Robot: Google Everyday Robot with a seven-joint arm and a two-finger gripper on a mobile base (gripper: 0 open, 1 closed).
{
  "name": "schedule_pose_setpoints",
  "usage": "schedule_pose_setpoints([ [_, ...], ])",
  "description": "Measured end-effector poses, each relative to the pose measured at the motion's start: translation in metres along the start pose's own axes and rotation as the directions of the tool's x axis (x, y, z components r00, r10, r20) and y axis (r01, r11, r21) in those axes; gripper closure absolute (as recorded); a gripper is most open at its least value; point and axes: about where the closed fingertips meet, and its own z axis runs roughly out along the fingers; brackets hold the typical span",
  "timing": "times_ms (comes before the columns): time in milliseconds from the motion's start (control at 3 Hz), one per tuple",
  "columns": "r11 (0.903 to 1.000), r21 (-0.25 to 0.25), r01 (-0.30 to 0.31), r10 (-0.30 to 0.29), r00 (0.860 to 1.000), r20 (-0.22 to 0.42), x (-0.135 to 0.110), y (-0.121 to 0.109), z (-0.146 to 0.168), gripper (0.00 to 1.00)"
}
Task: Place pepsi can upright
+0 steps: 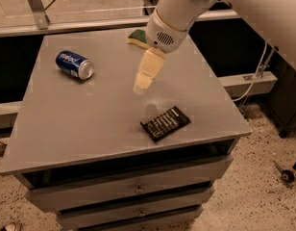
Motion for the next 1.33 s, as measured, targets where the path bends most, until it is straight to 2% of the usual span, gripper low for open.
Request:
schedule_pose_setpoints([
  [333,0.9998,-0.008,0.016,-0.016,1.000,0.019,-0.017,-0.003,0.014,0.00],
  [667,0.9998,-0.018,0.004,-0.003,0.998,0.068,-0.051,-0.015,0.041,0.00],
  [1000,0.9988,-0.037,-0.033,0.037,0.992,0.122,-0.097,-0.034,0.080,0.00],
  [1333,0.9963,-0.043,-0.075,0.080,0.987,0.142,-0.132,-0.059,0.110,0.00],
])
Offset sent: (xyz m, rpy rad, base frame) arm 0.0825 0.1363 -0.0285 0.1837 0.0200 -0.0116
